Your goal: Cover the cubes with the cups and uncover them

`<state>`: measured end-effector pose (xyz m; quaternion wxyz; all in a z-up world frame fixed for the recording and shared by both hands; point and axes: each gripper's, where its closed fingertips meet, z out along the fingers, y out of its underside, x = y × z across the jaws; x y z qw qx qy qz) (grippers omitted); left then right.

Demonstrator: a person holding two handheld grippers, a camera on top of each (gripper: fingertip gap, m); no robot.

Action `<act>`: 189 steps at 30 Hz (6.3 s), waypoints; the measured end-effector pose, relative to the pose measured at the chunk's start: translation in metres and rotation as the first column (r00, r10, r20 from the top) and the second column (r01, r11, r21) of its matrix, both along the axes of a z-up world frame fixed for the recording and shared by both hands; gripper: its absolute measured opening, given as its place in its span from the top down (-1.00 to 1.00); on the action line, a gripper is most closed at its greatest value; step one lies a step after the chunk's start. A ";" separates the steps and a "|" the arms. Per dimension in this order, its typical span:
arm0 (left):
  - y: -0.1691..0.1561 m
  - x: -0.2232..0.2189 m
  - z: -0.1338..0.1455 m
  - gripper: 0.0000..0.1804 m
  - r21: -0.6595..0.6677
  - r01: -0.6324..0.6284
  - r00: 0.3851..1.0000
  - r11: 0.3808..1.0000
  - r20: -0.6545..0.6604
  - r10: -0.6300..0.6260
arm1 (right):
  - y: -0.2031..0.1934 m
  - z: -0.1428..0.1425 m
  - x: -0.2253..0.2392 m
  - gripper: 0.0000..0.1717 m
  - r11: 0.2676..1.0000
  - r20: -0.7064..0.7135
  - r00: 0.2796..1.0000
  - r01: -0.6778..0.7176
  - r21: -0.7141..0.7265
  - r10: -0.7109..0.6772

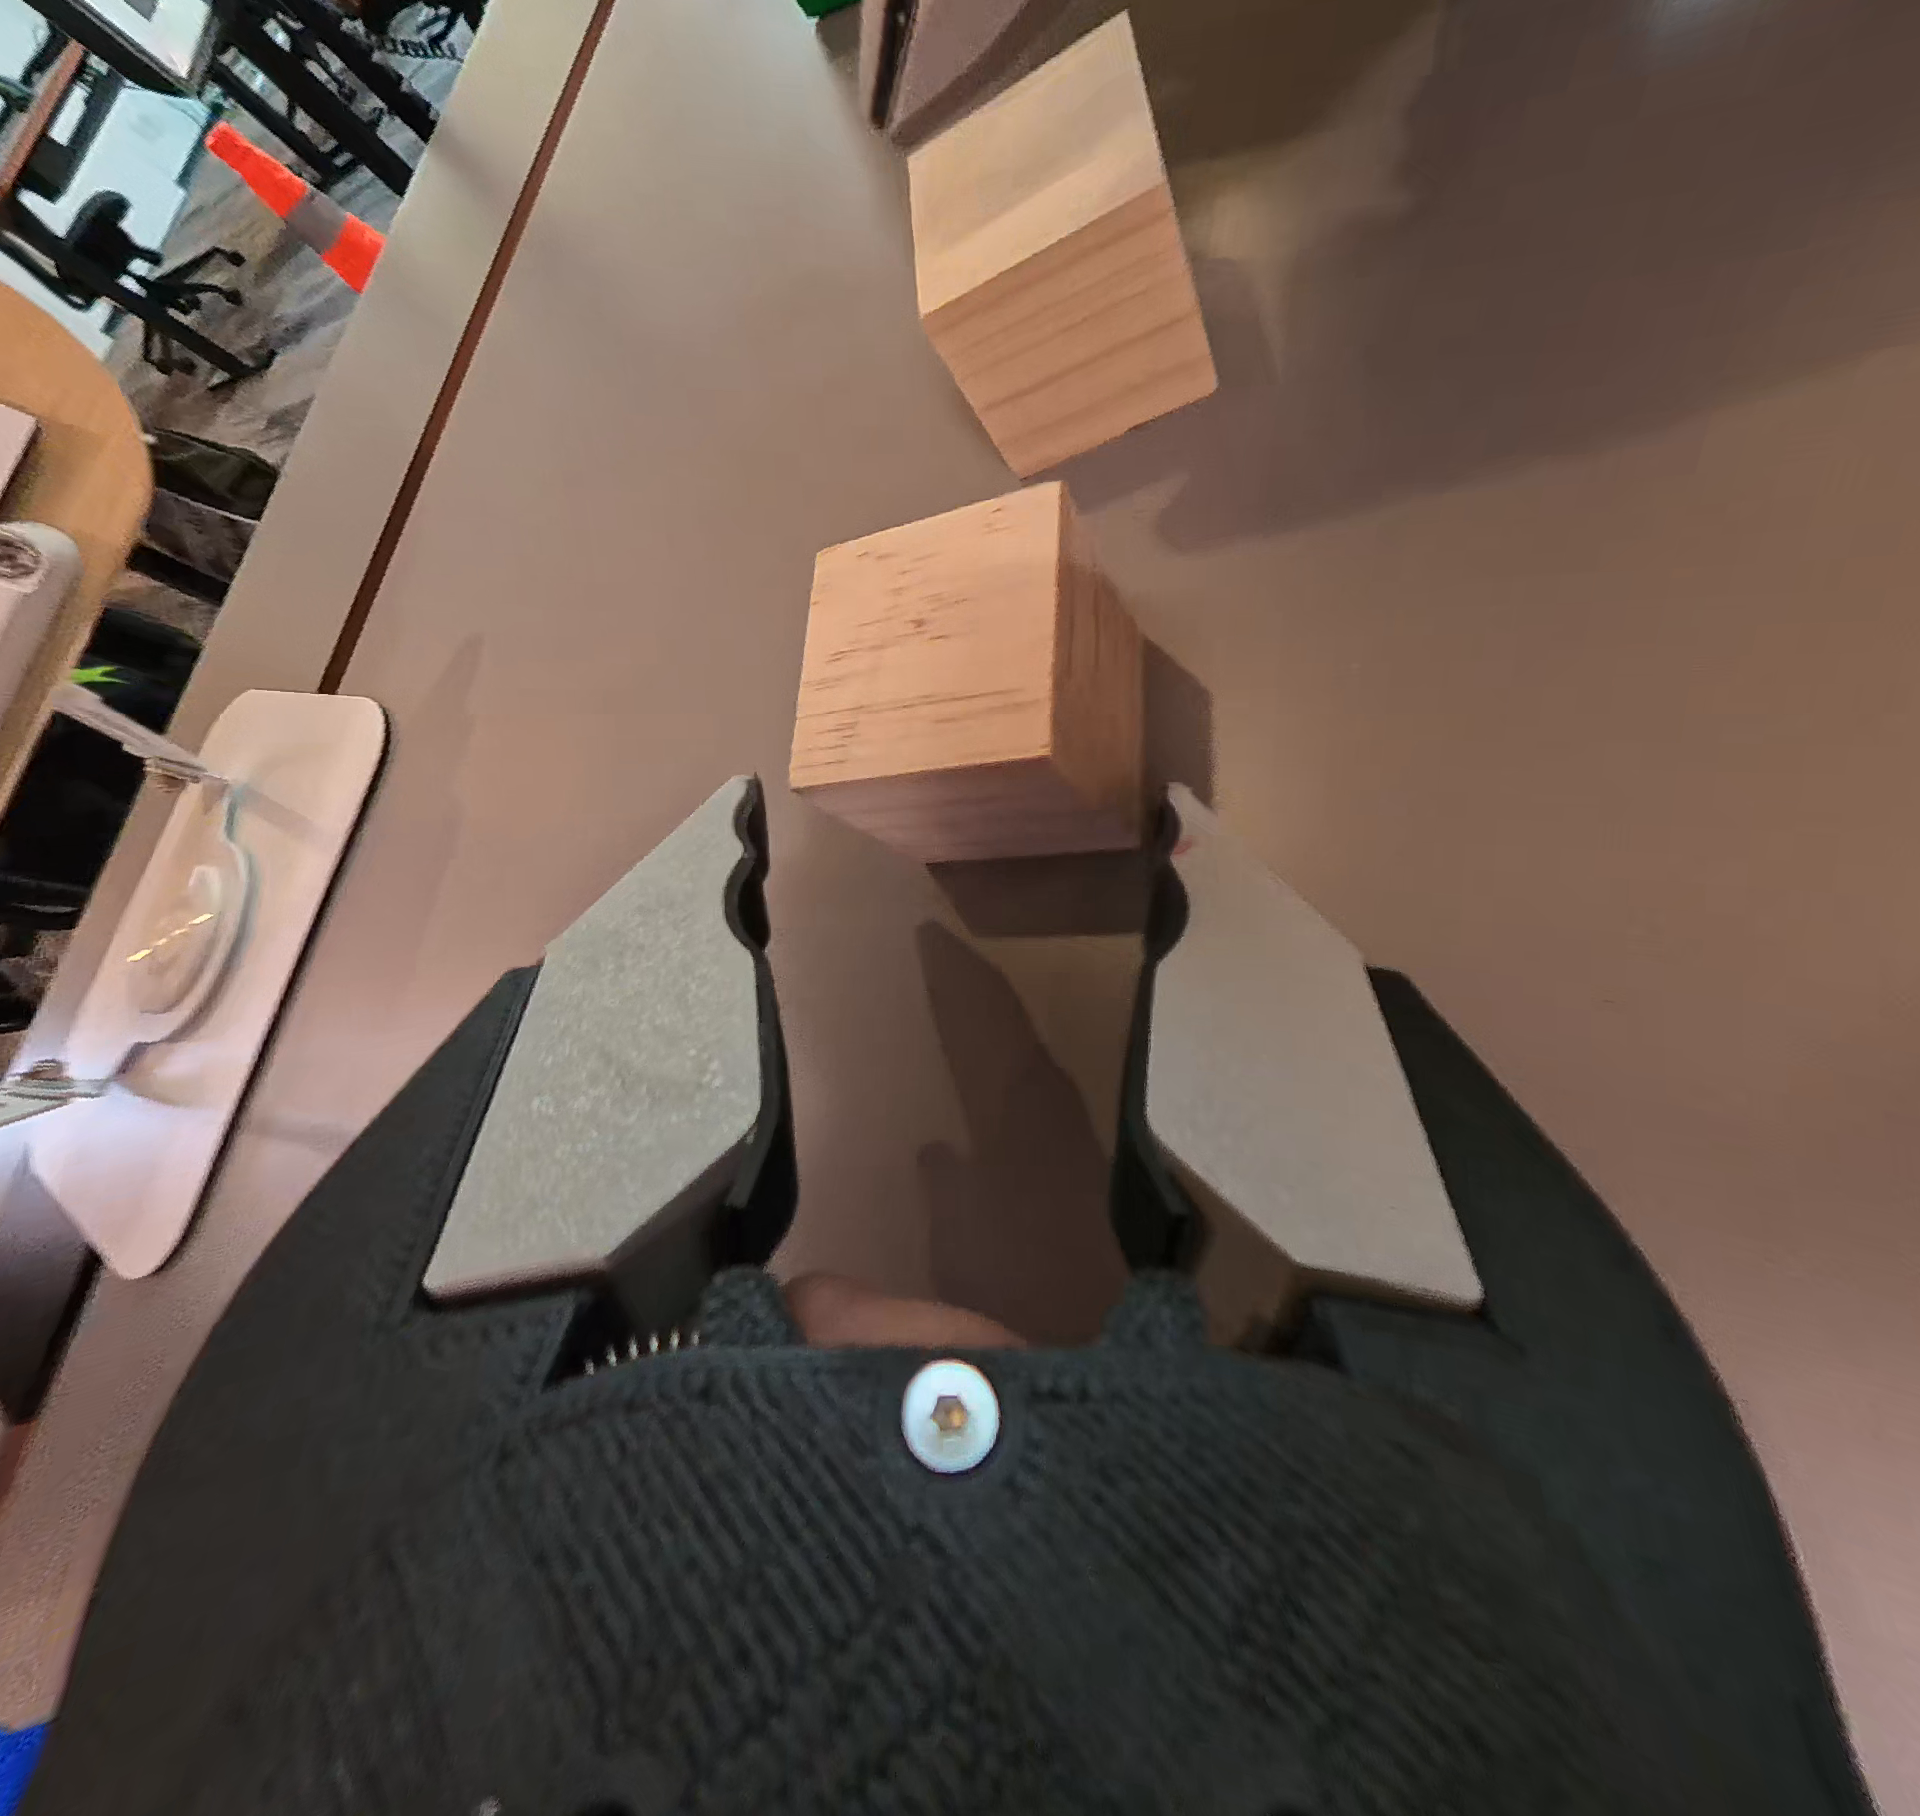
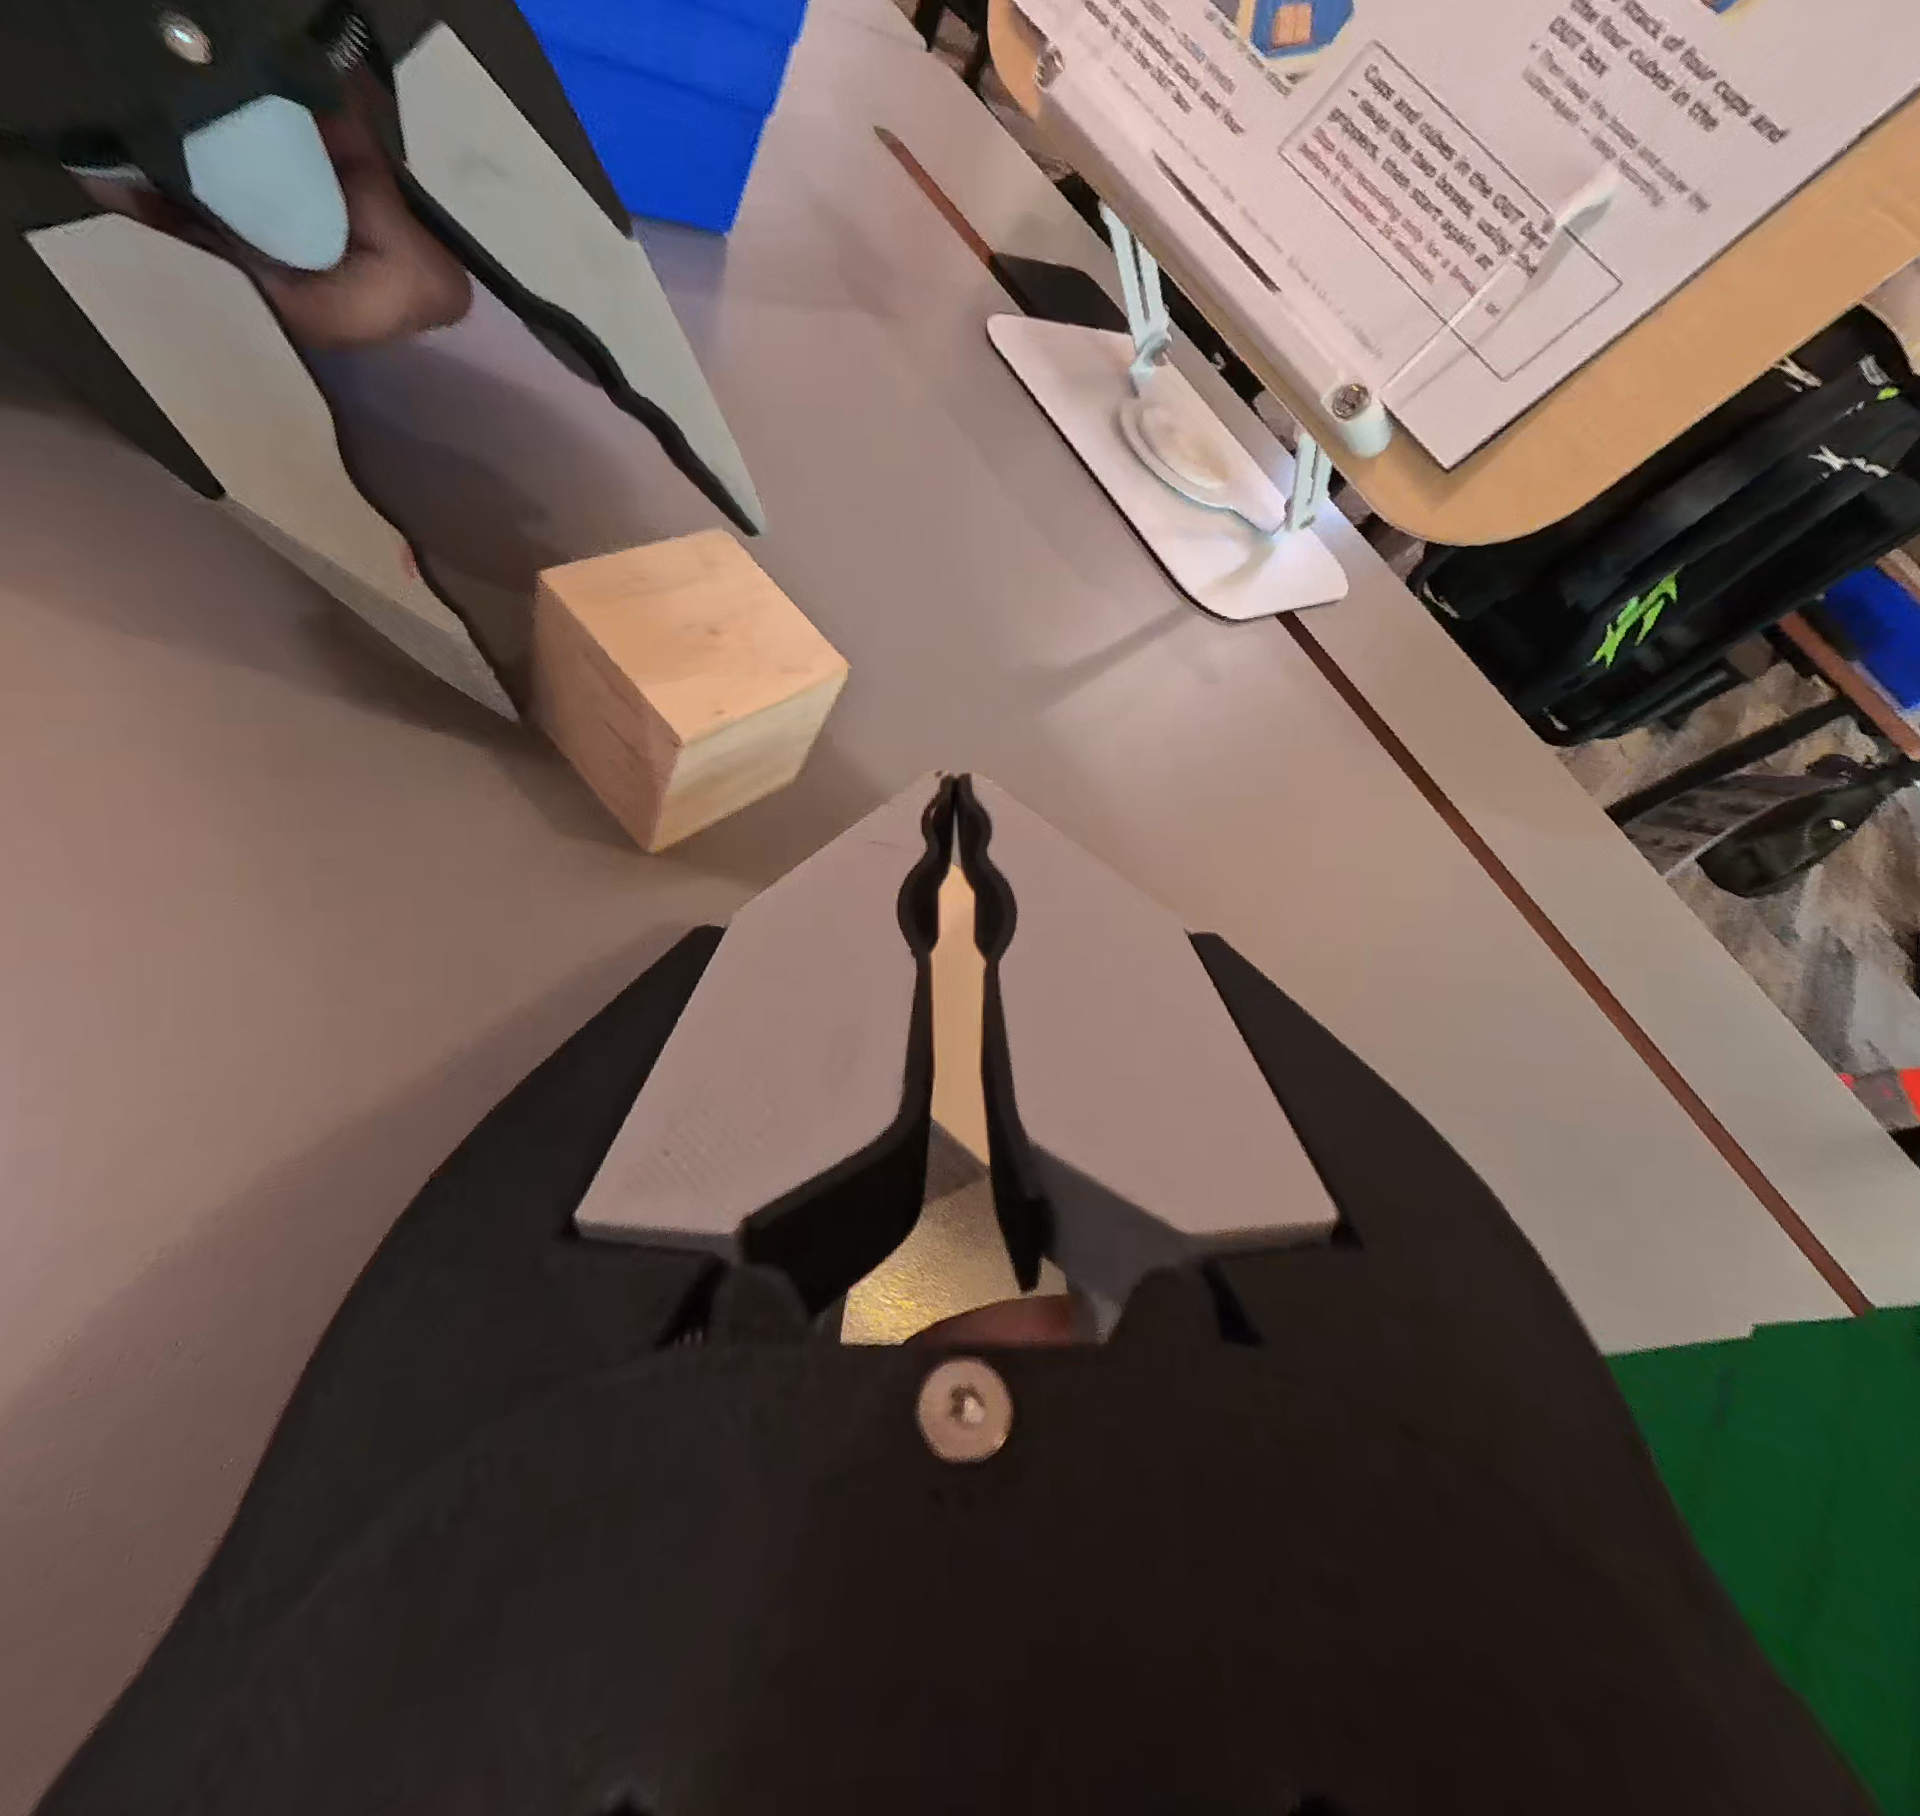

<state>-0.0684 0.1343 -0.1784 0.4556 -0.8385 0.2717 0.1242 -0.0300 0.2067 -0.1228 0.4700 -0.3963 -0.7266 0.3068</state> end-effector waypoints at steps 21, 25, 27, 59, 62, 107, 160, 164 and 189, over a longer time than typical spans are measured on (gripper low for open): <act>0.014 0.014 -0.009 0.29 0.034 0.012 1.000 0.999 -0.020 -0.011 | 0.013 -0.023 -0.006 1.00 0.990 0.052 0.990 0.125 0.064 -0.128; 0.013 0.015 -0.008 0.26 0.038 0.010 1.000 0.999 -0.017 -0.010 | 0.024 -0.010 -0.009 1.00 0.977 -0.023 0.977 0.213 0.012 -0.213; 0.012 0.015 -0.003 0.25 0.059 -0.005 1.000 0.998 0.012 0.004 | 0.024 -0.007 -0.010 1.00 0.972 -0.048 0.971 0.234 -0.006 -0.234; -0.248 -0.138 0.043 0.42 -0.369 -0.434 0.857 0.822 0.112 0.503 | -0.002 0.008 -0.013 1.00 0.984 -0.165 0.970 0.178 -0.005 -0.177; -0.241 -0.134 0.032 0.49 -0.389 -0.393 0.838 0.833 0.221 0.499 | -0.002 0.008 -0.014 1.00 0.984 -0.163 0.971 0.177 -0.008 -0.176; -0.262 -0.188 0.066 0.33 -0.151 -0.621 0.784 0.769 -0.146 0.604 | -0.016 0.007 -0.014 1.00 0.989 -0.171 0.978 0.135 0.055 -0.124; -0.104 -0.029 0.067 0.30 -0.291 -0.248 0.965 0.924 -0.158 0.209 | 0.018 0.019 -0.009 1.00 0.971 -0.194 0.952 0.235 -0.037 -0.238; -0.084 -0.015 0.000 0.31 -0.509 -0.073 0.985 0.858 -0.170 -0.017 | 0.033 0.029 -0.004 1.00 0.961 -0.217 0.937 0.257 -0.107 -0.274; -0.032 -0.042 -0.012 0.29 -0.551 -0.026 0.984 0.834 -0.161 -0.075 | 0.057 -0.037 0.000 1.00 0.896 0.082 0.900 0.410 0.169 -0.427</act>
